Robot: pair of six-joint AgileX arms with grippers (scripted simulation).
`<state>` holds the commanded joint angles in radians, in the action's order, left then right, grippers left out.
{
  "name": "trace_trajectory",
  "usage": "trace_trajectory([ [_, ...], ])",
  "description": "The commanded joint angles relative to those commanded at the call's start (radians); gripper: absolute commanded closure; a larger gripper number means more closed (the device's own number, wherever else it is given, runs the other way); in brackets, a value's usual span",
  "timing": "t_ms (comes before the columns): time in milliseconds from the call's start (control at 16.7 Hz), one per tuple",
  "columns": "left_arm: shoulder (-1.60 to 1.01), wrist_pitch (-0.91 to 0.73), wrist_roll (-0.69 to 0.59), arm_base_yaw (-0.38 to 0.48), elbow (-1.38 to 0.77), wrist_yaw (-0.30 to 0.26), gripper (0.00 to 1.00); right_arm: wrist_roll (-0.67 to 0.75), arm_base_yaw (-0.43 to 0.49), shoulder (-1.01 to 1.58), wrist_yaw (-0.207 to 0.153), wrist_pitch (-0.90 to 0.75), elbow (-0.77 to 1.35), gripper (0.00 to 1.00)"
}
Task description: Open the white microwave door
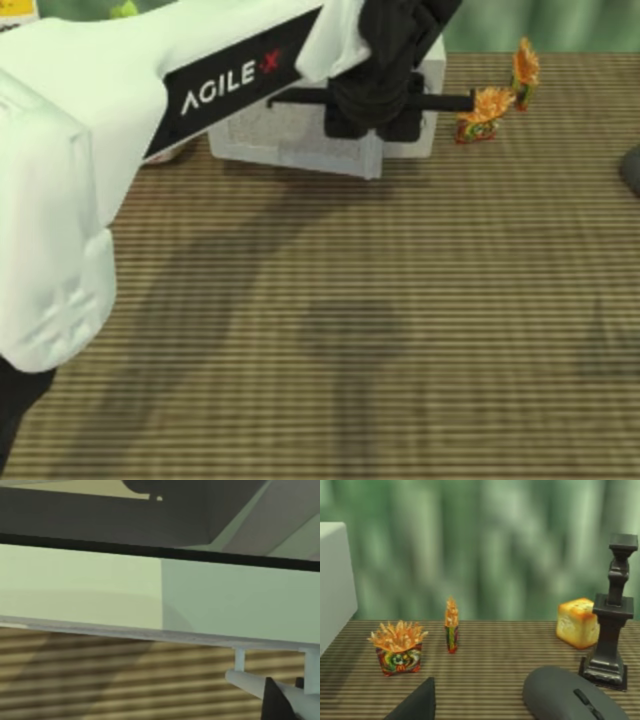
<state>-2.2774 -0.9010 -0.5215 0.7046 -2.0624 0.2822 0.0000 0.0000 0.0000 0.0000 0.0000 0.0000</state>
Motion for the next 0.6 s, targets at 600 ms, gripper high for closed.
trace_trajectory([
  [600, 0.032, 0.031, 0.026, 0.001, 0.054, -0.016, 1.00, 0.000, 0.000, 0.000, 0.000, 0.000, 0.000, 0.00],
])
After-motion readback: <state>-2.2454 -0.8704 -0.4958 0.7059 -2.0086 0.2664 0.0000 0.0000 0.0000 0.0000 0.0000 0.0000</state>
